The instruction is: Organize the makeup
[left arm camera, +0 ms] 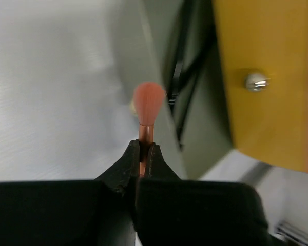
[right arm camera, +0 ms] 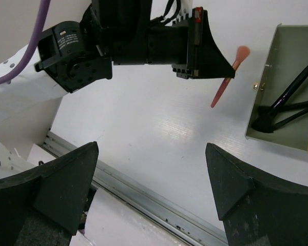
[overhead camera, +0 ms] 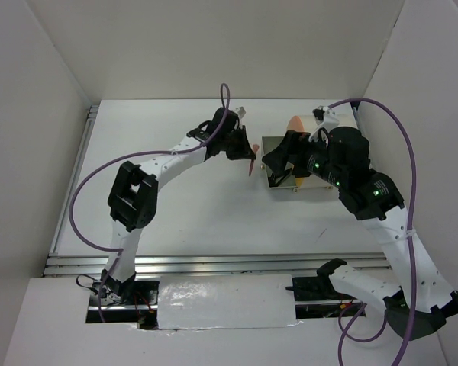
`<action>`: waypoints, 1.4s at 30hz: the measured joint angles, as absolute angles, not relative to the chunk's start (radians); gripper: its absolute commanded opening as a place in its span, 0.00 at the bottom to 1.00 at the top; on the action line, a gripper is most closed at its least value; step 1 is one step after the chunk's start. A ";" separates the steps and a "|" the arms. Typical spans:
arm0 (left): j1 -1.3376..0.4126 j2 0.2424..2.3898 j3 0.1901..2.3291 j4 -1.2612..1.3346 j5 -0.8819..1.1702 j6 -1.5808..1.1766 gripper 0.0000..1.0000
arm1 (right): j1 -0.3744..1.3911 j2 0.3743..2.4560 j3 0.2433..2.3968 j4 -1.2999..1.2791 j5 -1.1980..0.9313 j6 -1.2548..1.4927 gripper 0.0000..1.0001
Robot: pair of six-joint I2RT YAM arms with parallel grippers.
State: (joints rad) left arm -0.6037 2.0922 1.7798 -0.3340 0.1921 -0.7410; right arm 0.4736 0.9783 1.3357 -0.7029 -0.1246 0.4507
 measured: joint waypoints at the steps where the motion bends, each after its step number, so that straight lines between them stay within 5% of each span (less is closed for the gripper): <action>1: -0.604 2.093 1.787 -0.310 0.220 -0.764 0.00 | 0.474 0.978 1.336 -0.703 -0.123 0.451 0.93; 5: -0.604 2.114 1.836 -0.215 0.317 -0.862 0.02 | 0.474 0.976 1.336 -0.704 -0.113 0.450 0.93; 8: -0.605 2.150 1.869 -0.134 0.363 -0.938 0.13 | 0.476 0.973 1.336 -0.704 -0.109 0.448 0.93; 14: -0.613 2.249 1.965 -0.091 0.399 -1.035 0.74 | 0.476 0.963 1.336 -0.704 -0.104 0.447 0.93; 18: -0.618 2.269 1.988 -0.109 0.398 -1.051 0.87 | 0.477 0.959 1.336 -0.705 -0.091 0.443 0.93; 24: -0.613 2.254 1.990 -0.158 0.358 -1.038 0.72 | 0.482 0.959 1.336 -0.705 -0.083 0.436 0.93; 25: -0.609 2.243 1.986 -0.177 0.339 -1.027 0.63 | 0.482 0.959 1.336 -0.705 -0.082 0.436 0.93; 26: -0.602 2.221 1.973 -0.198 0.309 -1.022 0.40 | 0.482 0.959 1.336 -0.705 -0.082 0.435 0.93; 29: -0.579 2.152 1.959 -0.311 0.192 -1.003 0.07 | 0.482 0.959 1.336 -0.705 -0.078 0.435 0.93; 42: -0.577 2.259 2.052 -0.602 -0.005 -0.991 0.00 | 0.489 0.993 1.356 -0.727 -0.061 0.464 0.93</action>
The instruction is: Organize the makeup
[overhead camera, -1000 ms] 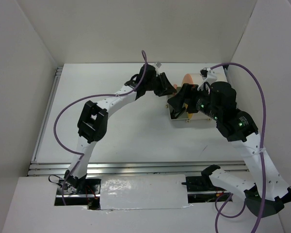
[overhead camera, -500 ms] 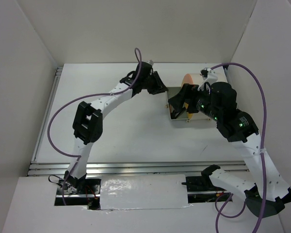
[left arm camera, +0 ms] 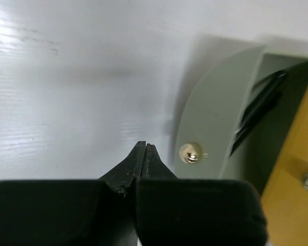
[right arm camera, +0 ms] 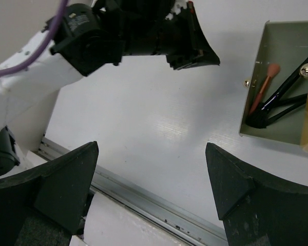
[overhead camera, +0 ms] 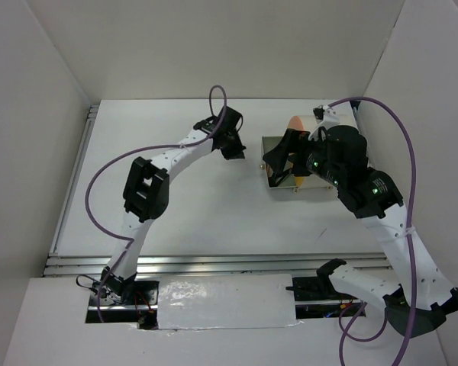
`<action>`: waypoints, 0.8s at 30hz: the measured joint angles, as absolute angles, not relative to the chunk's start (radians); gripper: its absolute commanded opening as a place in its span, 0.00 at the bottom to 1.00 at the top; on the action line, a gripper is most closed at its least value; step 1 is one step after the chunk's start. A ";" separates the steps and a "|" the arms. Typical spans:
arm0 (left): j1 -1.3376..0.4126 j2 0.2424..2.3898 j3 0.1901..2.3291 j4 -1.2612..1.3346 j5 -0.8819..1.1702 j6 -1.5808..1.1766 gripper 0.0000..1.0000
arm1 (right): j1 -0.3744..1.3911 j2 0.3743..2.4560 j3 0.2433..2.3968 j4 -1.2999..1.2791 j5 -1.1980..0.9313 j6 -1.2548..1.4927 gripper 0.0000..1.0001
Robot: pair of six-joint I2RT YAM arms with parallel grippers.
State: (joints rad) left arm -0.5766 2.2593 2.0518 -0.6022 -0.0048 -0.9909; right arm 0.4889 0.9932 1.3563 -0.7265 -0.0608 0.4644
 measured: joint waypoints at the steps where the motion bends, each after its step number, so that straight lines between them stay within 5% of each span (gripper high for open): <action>1: -0.583 2.280 2.053 -0.599 0.006 -0.987 0.00 | 0.489 0.995 1.356 -0.729 -0.064 0.472 0.93; 24: -0.631 2.440 2.117 -0.359 0.249 -1.003 0.12 | 0.495 1.008 1.356 -0.734 -0.121 0.527 0.93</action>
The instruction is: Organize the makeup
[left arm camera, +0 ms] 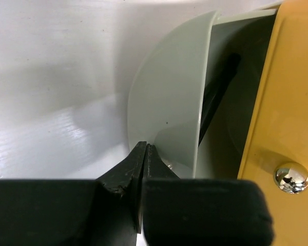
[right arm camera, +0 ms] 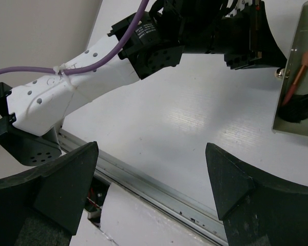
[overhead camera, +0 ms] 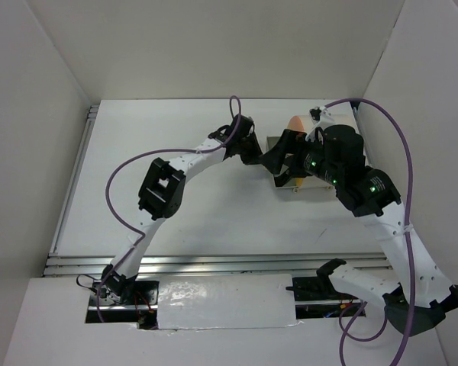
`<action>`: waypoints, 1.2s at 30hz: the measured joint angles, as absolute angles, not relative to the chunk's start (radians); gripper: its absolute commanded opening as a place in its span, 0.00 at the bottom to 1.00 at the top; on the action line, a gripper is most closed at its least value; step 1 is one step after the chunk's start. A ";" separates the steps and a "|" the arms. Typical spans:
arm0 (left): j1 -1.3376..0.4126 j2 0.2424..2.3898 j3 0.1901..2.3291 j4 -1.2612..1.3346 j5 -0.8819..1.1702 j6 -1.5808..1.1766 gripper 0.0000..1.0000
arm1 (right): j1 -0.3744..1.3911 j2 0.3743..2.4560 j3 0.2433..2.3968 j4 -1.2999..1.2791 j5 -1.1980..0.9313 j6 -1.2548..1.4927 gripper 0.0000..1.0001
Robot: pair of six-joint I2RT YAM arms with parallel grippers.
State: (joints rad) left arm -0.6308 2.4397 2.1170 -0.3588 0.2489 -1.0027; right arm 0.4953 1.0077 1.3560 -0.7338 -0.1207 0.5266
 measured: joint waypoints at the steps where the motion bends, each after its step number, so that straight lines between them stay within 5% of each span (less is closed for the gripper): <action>1: -0.630 2.442 2.117 -0.353 0.253 -1.004 0.12 | 0.495 1.008 1.356 -0.734 -0.121 0.527 0.93; 36: -0.657 2.684 2.251 -0.044 0.406 -1.226 0.30 | 0.495 1.002 1.339 -0.733 -0.109 0.522 0.93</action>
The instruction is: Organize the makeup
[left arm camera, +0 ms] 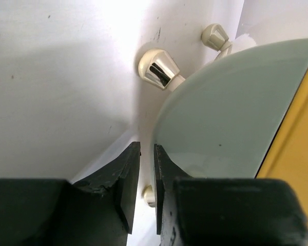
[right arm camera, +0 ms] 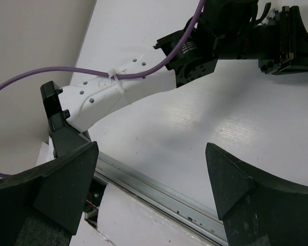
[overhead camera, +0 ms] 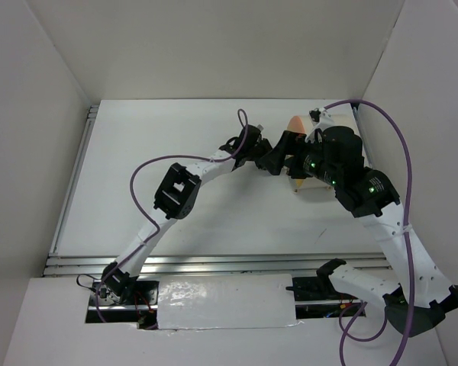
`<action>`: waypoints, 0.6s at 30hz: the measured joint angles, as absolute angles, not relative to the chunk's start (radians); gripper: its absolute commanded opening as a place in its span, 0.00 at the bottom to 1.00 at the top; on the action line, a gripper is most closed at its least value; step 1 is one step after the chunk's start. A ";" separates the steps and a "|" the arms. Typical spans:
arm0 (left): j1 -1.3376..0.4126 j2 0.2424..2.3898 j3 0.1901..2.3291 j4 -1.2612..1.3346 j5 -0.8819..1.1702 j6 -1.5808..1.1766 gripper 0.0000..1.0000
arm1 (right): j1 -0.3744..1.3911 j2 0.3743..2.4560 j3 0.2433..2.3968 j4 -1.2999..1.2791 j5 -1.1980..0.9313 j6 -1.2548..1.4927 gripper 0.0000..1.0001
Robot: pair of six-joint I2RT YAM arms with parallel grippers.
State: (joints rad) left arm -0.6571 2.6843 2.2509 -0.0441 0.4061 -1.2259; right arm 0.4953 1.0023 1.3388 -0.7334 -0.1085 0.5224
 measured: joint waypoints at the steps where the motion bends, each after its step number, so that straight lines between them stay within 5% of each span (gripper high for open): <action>1: -0.657 2.690 2.259 -0.044 0.406 -1.232 0.31 | 0.495 1.002 1.339 -0.734 -0.108 0.522 0.93; 9: -0.657 2.711 2.280 -0.022 0.409 -1.260 0.38 | 0.495 0.999 1.333 -0.734 -0.094 0.517 0.93; 15: -0.642 2.651 2.173 -0.010 0.387 -1.255 0.68 | 0.495 0.994 1.332 -0.734 -0.088 0.515 0.93; 18: -0.621 2.556 2.080 -0.054 0.349 -1.208 0.74 | 0.495 0.994 1.332 -0.734 -0.086 0.516 0.93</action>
State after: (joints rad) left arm -0.6209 2.5565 2.0800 -0.0544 0.3492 -1.2079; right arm 0.4950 0.9943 1.3319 -0.7341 -0.0864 0.5156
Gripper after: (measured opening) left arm 0.700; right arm 0.929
